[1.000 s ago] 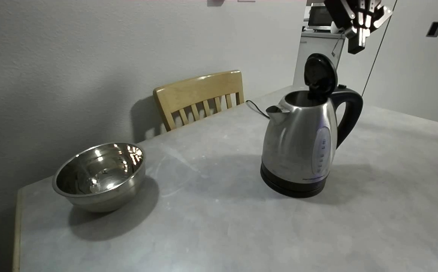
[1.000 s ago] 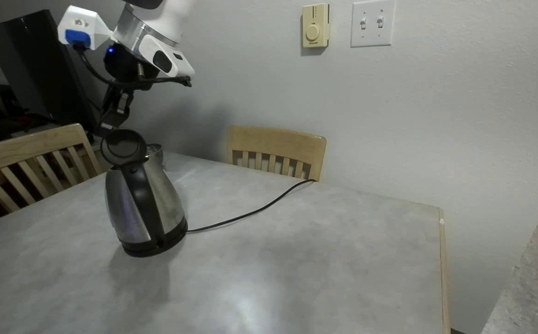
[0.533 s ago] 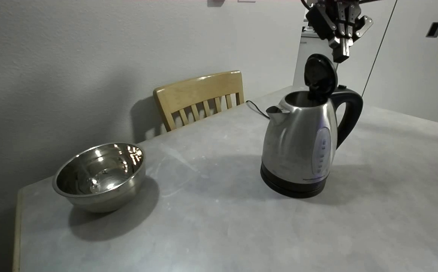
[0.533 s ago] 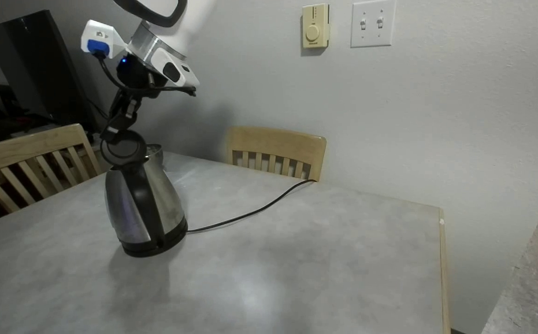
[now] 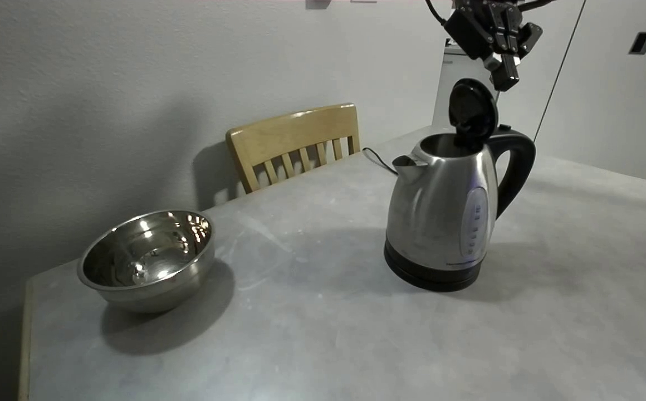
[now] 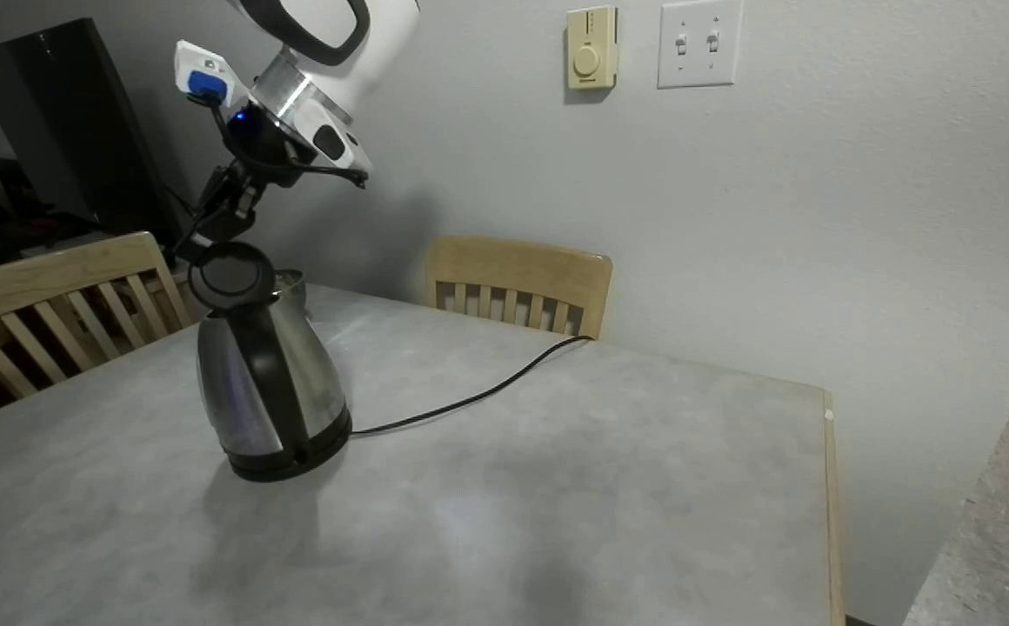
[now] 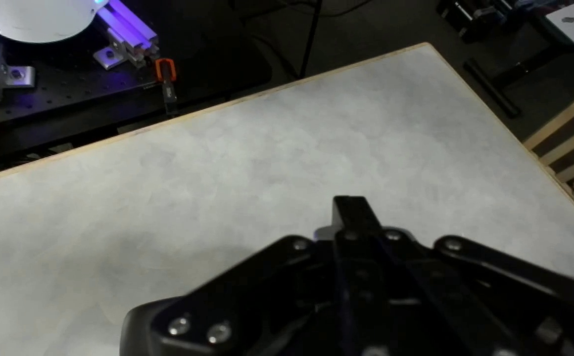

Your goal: Close the kettle

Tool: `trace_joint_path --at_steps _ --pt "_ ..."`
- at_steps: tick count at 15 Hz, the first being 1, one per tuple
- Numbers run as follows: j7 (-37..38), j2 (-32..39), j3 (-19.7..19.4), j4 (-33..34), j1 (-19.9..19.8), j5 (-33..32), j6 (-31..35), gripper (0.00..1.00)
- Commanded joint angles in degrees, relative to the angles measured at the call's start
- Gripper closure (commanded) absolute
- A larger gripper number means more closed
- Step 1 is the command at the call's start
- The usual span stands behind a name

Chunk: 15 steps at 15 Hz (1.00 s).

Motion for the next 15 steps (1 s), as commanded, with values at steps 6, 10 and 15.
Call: trace_joint_path --at_steps 6,10,15 --pt "-0.12 -12.01 -1.66 -13.94 0.07 0.95 17.63 1.00" --pt "0.13 -14.40 -1.43 -19.01 -0.26 2.45 28.78 1.00" --pt "1.62 -15.06 -0.99 -23.32 -0.42 4.30 32.39 1.00"
